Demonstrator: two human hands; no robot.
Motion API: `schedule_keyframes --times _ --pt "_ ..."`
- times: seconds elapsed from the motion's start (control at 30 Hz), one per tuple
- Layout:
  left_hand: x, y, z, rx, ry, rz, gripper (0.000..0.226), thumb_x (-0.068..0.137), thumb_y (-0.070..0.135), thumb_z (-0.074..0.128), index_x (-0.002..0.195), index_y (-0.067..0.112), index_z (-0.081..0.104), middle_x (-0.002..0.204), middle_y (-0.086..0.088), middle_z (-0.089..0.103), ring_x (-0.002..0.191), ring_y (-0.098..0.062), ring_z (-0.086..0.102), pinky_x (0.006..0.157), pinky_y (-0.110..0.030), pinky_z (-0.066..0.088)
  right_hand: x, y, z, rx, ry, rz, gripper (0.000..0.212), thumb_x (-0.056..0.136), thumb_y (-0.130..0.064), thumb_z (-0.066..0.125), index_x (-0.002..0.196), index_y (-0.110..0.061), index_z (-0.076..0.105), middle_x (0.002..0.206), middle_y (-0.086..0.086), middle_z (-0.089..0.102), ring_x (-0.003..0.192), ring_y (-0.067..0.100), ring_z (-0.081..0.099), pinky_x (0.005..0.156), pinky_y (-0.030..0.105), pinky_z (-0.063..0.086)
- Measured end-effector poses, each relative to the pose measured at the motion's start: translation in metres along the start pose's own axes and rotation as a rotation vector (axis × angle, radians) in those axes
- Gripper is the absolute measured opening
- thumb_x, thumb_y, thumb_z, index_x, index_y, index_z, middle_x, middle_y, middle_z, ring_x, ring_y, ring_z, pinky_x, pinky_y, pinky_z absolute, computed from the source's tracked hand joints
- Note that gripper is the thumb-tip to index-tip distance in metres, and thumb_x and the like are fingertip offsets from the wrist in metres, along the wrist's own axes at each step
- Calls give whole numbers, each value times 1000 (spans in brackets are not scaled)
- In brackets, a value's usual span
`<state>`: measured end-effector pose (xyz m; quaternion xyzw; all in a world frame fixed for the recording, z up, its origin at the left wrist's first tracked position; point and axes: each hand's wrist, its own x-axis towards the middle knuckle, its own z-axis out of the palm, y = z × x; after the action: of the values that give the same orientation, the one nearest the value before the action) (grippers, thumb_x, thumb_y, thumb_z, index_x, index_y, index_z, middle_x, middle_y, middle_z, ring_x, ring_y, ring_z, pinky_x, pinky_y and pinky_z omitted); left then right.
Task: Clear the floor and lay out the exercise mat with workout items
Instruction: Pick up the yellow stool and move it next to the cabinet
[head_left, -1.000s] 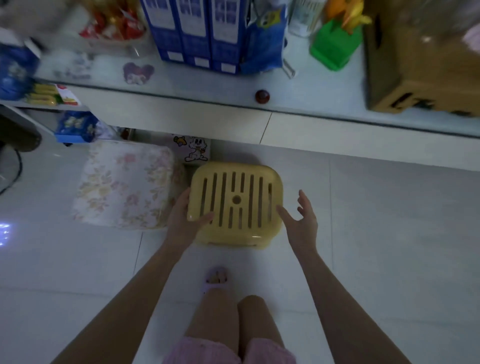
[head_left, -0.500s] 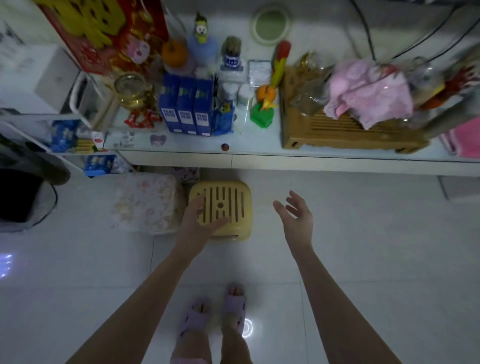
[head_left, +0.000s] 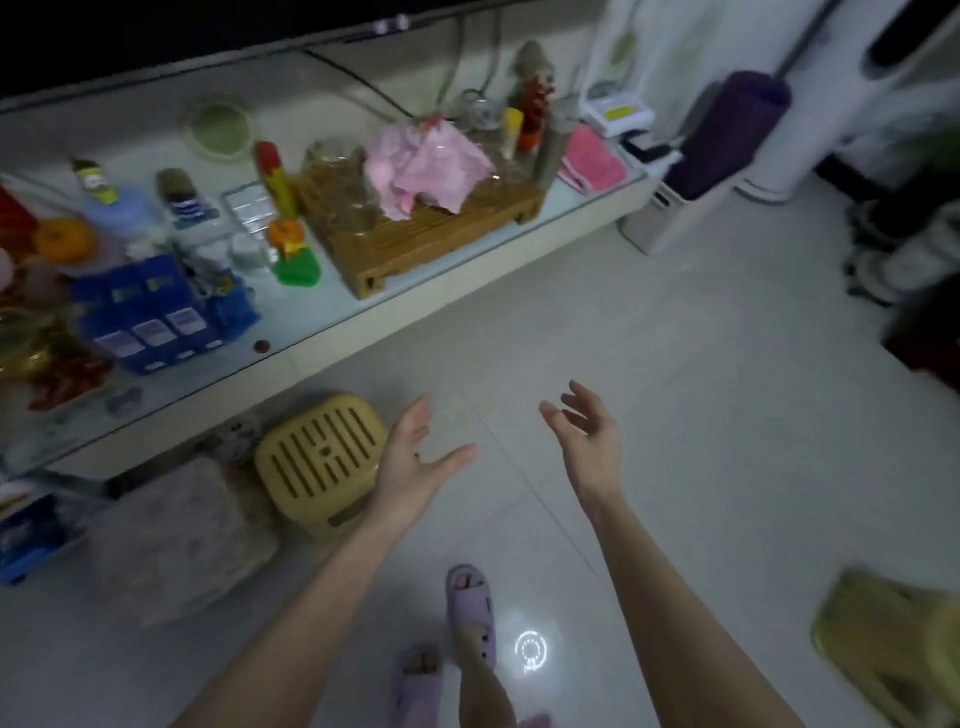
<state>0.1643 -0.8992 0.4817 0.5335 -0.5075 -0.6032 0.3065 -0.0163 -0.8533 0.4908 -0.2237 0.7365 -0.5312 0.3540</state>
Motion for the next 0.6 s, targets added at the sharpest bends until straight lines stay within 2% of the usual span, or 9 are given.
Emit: schedule_keyframes --times 0.03,0.07,0.13,0.23,0.37,0.6 --pt "1 -1 1 -2 -3 9 77 71 4 78 137 13 39 130 -5 46 117 -14 43 92 -21 37 0 0 -1 -3 5 0 49 84 -19 71 129 -14 53 121 7 60 111 21 58 89 27 46" --pt "-9 1 34 24 -106 10 77 71 5 79 137 14 39 129 -4 46 117 -14 43 91 -22 35 -14 5 -42 15 101 6 48 84 -19 71 129 -15 54 120 6 60 111 21 58 89 28 46" --pt "-14 -4 50 42 -153 9 78 71 8 79 137 17 39 128 -2 46 116 -15 45 93 -26 34 -25 9 -64 20 143 17 48 83 -21 71 128 -17 54 119 4 60 110 19 58 87 27 46" --pt "-44 -1 116 104 -362 28 78 69 12 81 135 23 40 128 -1 48 115 -16 47 92 -29 35 -58 26 -145 68 340 44 47 83 -24 71 126 -20 54 118 1 60 110 17 58 85 24 45" --pt "-86 2 190 170 -565 76 78 70 16 81 135 26 40 129 0 48 117 -15 48 90 -25 37 -98 48 -229 117 523 72 47 83 -23 72 127 -18 55 116 1 61 109 17 59 85 25 45" --pt "-180 -6 319 241 -788 109 77 68 20 82 134 29 42 129 1 49 118 -14 48 99 -31 36 -165 89 -370 204 744 87 47 81 -23 73 124 -17 56 115 3 62 105 16 61 85 25 47"
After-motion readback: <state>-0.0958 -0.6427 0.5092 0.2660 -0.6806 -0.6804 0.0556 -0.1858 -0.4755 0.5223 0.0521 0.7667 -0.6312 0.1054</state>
